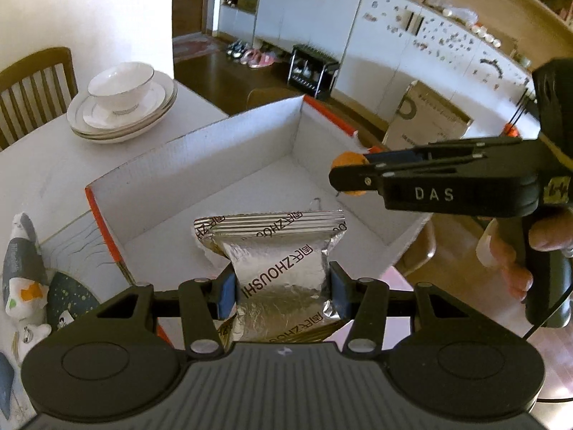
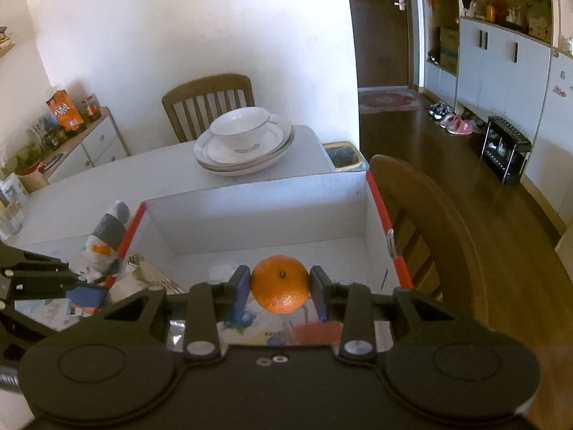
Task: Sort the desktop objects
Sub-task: 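Carry the foil snack pack and orange with both tools over the red box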
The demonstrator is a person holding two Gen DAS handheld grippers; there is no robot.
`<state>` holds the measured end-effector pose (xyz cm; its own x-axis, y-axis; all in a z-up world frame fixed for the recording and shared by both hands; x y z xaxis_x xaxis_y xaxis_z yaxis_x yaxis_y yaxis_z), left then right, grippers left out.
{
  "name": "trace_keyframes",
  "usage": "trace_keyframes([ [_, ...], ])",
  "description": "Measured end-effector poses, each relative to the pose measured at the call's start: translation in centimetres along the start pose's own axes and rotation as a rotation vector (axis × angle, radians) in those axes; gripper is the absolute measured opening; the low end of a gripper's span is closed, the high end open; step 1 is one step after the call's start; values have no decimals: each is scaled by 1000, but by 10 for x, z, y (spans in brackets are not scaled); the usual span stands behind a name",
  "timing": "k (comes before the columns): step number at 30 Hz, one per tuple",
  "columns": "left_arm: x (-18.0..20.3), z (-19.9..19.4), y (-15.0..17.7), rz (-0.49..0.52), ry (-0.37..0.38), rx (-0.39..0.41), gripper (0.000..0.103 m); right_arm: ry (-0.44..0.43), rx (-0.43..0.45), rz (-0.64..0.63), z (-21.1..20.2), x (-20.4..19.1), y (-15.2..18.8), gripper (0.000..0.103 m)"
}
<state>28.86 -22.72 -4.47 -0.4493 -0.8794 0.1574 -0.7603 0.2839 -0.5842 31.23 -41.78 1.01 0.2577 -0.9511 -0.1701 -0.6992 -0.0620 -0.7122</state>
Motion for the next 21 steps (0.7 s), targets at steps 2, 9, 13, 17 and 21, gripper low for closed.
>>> trace_keyframes([
  [2,-2,10,-4,-5,-12,-23,51,0,-19,-8,11,2,-4,35],
  [9,-14,38,-13,-36,-46,-79,51,33,-71,-38,48,6,-11,35],
  [13,-18,47,-19,-41,-50,-92,51,41,-113,-51,68,5,-12,35],
  [17,-20,56,-20,-43,-53,-116,51,37,-176,-64,84,4,-14,35],
  [21,-23,64,-16,-58,-56,-143,51,33,-257,-54,100,4,-15,35],
])
Point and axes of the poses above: each gripper's, at about its wrist camera, not at the fingertips, and z roughly the way its jaws point, x to its right, y to its underside, the point moved 3 cm from there along z, roughly the way its jaws point, and after that the axes turned 1 degree about x, right-handed, at the moved point
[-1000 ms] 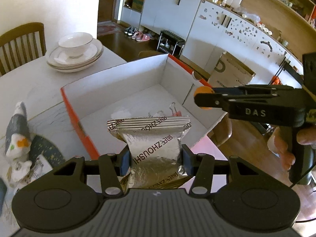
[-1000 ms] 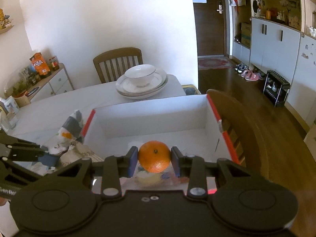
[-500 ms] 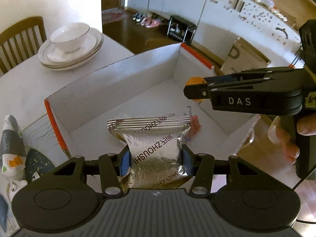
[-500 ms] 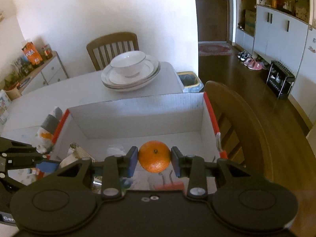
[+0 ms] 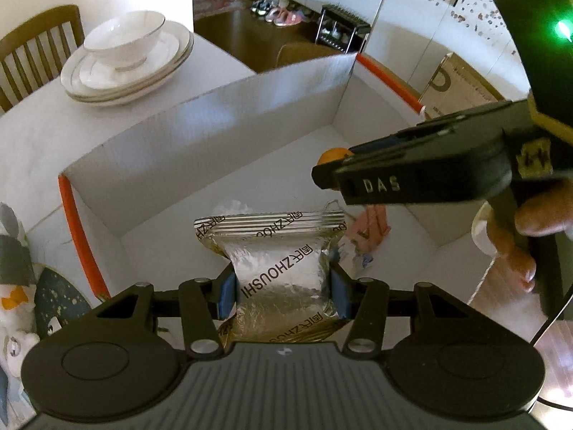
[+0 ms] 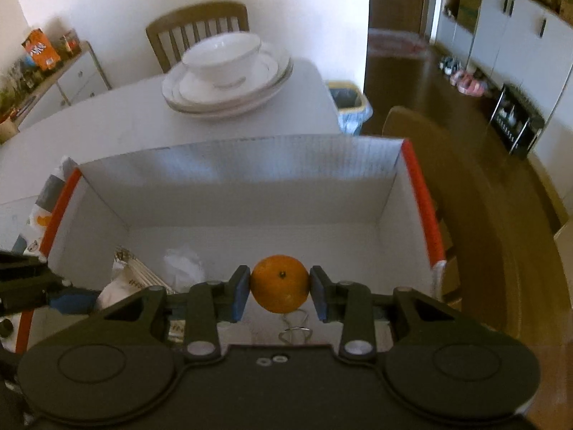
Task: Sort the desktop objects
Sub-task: 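Carry the foil snack pack and orange with both tools over the red box, then open both tools to drop the foil pack and orange into the box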
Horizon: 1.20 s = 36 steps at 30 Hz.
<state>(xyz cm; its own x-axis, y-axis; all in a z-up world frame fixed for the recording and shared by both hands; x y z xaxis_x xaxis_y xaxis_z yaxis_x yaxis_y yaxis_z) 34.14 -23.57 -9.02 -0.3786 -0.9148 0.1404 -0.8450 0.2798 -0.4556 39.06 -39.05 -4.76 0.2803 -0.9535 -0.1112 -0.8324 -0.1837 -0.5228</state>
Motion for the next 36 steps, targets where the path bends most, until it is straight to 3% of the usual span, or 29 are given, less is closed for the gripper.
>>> trace_keyframes([
  [12,-7,9,5,-27,16,-26,52,15,-134,30,30,6,-2,36],
  [17,-7,8,5,-29,27,-21,52,21,-146,26,33,7,1,38],
  [26,-5,0,7,-31,39,8,56,17,-98,10,21,5,-1,45],
  [30,-3,-8,9,-29,40,29,56,9,-79,-3,11,4,1,58],
  [36,0,-24,13,-17,42,71,60,-9,-43,-22,-7,-2,5,61],
])
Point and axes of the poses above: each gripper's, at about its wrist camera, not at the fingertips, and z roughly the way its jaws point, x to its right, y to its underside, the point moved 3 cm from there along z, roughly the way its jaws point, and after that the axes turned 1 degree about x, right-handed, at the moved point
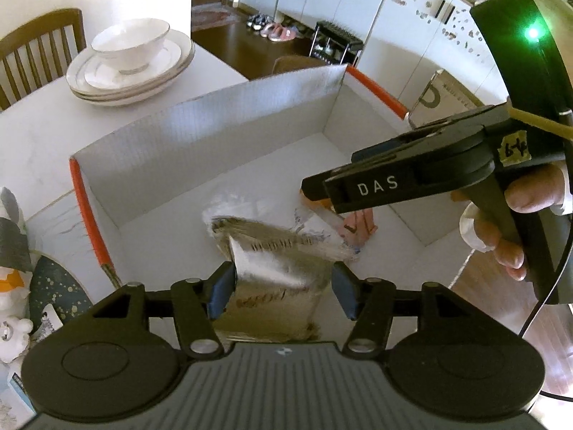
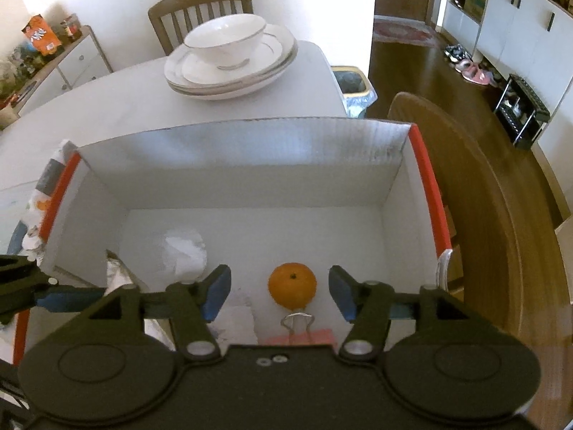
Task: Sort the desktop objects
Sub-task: 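Open both tools to drop the foil pack and orange into the box, then move both tools back over the remaining items on the mat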
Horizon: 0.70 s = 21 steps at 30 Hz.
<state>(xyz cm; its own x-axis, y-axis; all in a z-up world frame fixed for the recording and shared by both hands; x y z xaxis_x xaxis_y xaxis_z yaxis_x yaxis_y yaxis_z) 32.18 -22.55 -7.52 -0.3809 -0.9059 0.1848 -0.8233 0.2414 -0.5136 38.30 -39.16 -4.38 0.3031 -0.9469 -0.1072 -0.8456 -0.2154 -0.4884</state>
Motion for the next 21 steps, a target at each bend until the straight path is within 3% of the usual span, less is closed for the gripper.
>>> trace_keyframes([
  [21,-9,-74,22,-6,80,133,66,-82,119,20,-69,-24,18,77],
])
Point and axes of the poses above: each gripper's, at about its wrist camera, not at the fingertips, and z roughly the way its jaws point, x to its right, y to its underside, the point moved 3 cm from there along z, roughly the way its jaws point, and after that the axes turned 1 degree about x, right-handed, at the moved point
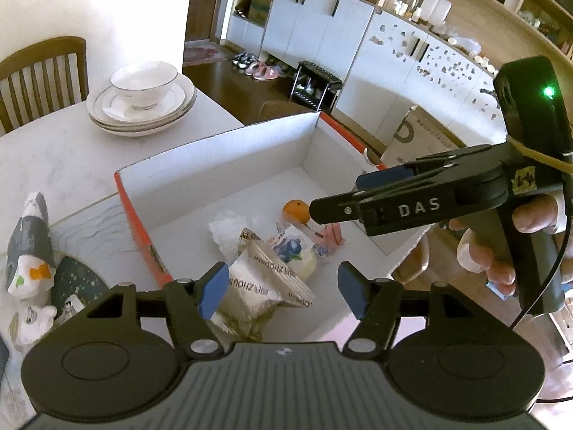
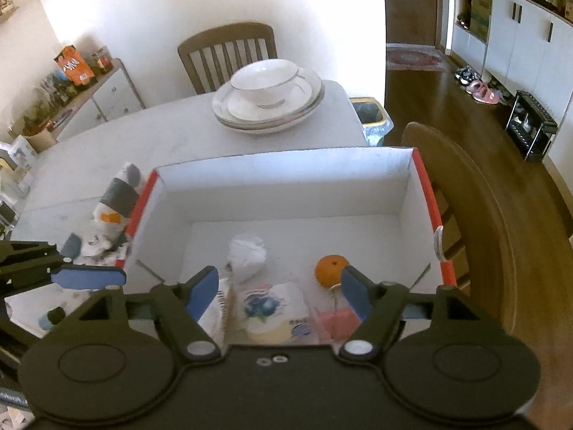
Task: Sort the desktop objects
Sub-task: 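Move both tools back over the remaining items on the mat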
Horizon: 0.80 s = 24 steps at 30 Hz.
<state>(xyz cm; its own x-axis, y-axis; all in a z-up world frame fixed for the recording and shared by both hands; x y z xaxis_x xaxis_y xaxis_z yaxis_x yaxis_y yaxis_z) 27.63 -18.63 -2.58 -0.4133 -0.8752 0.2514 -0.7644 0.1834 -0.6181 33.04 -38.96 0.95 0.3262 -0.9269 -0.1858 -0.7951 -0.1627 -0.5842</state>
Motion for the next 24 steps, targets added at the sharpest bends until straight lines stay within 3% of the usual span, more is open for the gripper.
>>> trace_keyframes([
  [9,-17,-28,21,21,3,20,67,4,65,-39,-18,-35,12,90],
  [14,-37,-45,33,-4,2,20,74,3,108,-81,-24,-62,20,99],
  [24,-75,-77,57,22,-24,44,86,-17,155,-98,-23,-113,25,102],
])
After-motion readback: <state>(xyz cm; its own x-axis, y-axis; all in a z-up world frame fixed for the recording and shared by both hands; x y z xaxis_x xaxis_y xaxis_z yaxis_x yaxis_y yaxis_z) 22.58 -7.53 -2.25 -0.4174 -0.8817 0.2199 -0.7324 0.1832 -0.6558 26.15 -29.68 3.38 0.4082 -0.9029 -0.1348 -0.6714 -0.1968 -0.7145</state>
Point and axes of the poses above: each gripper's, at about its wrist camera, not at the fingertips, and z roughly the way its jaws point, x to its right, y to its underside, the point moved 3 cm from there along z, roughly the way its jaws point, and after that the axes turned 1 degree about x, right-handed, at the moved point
